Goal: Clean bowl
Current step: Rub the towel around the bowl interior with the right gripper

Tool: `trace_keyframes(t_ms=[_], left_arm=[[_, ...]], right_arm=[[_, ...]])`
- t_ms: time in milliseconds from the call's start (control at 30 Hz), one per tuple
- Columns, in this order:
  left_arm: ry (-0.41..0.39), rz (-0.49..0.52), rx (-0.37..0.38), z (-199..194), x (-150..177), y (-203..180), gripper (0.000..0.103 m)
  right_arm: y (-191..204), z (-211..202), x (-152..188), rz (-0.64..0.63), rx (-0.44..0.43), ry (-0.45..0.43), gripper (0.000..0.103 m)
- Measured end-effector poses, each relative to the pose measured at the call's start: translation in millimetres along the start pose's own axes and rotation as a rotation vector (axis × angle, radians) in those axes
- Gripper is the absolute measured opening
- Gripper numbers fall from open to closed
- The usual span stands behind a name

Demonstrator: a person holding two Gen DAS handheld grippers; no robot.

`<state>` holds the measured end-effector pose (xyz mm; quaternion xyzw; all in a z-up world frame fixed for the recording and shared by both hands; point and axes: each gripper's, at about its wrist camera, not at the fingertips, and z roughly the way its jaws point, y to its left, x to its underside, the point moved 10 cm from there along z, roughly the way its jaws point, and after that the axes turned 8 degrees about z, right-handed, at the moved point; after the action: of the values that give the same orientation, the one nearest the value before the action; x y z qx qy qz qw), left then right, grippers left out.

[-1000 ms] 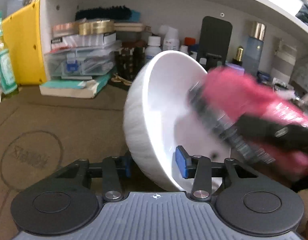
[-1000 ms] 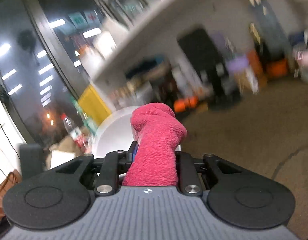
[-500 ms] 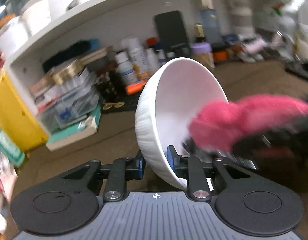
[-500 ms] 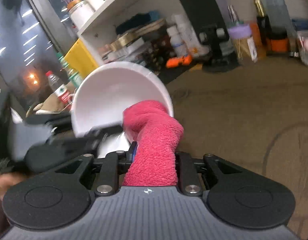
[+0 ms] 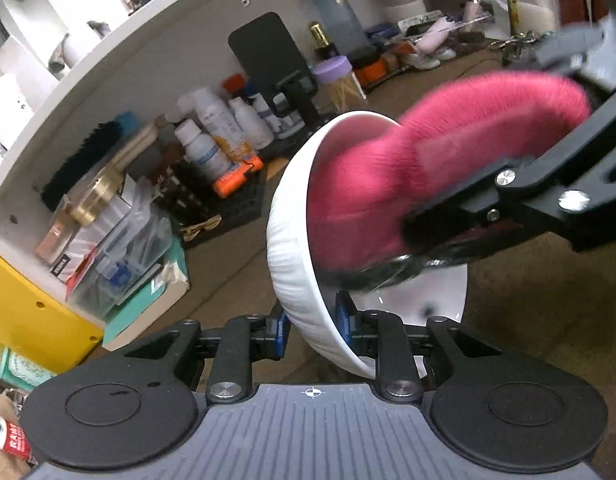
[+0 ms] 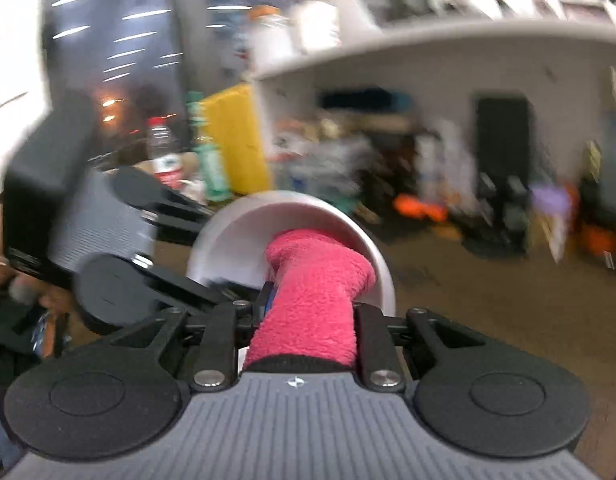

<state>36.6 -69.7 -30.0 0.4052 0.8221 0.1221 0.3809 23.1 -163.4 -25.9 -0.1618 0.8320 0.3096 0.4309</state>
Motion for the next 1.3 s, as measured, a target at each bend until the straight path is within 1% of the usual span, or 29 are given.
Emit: trace_keyframes(t_ms=[67,100,133,167,200,233,300,333,400,467,500,567,600,633,667,700,733,767,800,833,867,900,1000,1067,1100,1167,1200,1267,1300], left_arm=[[-0.025,-0.071,-0.040,0,-1,7,0.035],[-0.038,-0.107,-0.061,0,-2,10,0.045],[-0.045,-0.140,-0.063,-1,-3,12,0.060],[-0.054,-0.208,-0.074,-2,-3,15,0.068],[-0.064,-0.267,-0.101,-3,-3,17,0.080],[-0.064,-0.285,-0.109,-3,-3,17,0.081],[-0.055,-0.380,-0.113,1,1,12,0.082],[-0.054,-0.393,-0.111,1,1,11,0.082],[-0.041,-0.467,-0.098,8,5,4,0.085],[-0.040,-0.567,-0.091,17,13,1,0.087],[-0.040,-0.608,-0.076,20,16,2,0.088],[-0.046,-0.667,-0.022,26,23,0,0.084],[-0.067,-0.667,-0.010,27,24,0,0.081],[-0.074,-0.657,-0.007,27,24,0,0.067],[-0.090,-0.626,0.021,26,20,-2,0.055],[-0.096,-0.581,0.065,23,14,-5,0.033],[-0.074,-0.519,0.049,21,11,-6,0.033],[-0.070,-0.486,0.040,21,10,-6,0.033],[-0.072,-0.406,0.029,19,6,-8,0.033],[-0.071,-0.386,0.027,19,5,-10,0.032],[-0.058,-0.305,0.023,15,1,-14,0.032],[-0.054,-0.258,0.018,13,-1,-18,0.032],[-0.040,-0.187,0.017,12,-4,-23,0.033],[-0.035,-0.158,0.026,12,-4,-23,0.033],[-0.033,-0.149,0.029,12,-4,-23,0.033],[-0.026,-0.117,0.039,12,-3,-22,0.033],[-0.022,-0.107,0.045,11,-2,-21,0.033],[-0.015,-0.085,0.058,11,-1,-19,0.033],[-0.011,-0.071,0.066,11,0,-17,0.033]], right_arm=[[-12,4,7,0.061,0.009,0.013,0.020],[-16,5,8,0.102,-0.002,0.012,0.021],[-20,7,9,0.120,0.010,0.019,0.021],[-21,9,10,0.132,0.017,0.021,0.021],[-24,10,11,0.150,0.021,0.023,0.021],[-26,10,12,0.168,0.016,0.025,0.021],[-30,10,12,0.201,0.005,0.026,0.021],[-31,9,13,0.210,0.002,0.027,0.021],[-32,8,14,0.226,-0.004,0.027,0.021],[-33,8,16,0.240,-0.002,0.027,0.021],[-33,8,16,0.241,0.000,0.028,0.021],[-32,8,17,0.242,0.000,0.033,0.021],[-31,7,17,0.241,0.000,0.036,0.021],[-30,7,17,0.236,0.001,0.045,0.021],[-29,7,15,0.233,0.003,0.049,0.021],[-28,6,14,0.227,0.004,0.052,0.021],[-27,4,10,0.216,0.012,0.056,0.021],[-27,1,5,0.203,0.033,0.060,0.021],[-28,0,3,0.195,0.047,0.060,0.021],[-30,0,-2,0.173,0.079,0.060,0.021],[-32,0,-7,0.144,0.106,0.056,0.021],[-31,1,-11,0.117,0.118,0.054,0.021],[-23,4,-21,0.023,0.150,0.034,0.021],[-5,5,-29,-0.129,0.180,-0.010,0.021],[1,5,-30,-0.181,0.176,-0.028,0.021],[27,0,-32,-0.356,0.138,-0.094,0.021],[32,-1,-31,-0.391,0.130,-0.103,0.021],[50,-6,-23,-0.507,0.082,-0.132,0.021],[54,-9,-20,-0.518,0.054,-0.135,0.021]])
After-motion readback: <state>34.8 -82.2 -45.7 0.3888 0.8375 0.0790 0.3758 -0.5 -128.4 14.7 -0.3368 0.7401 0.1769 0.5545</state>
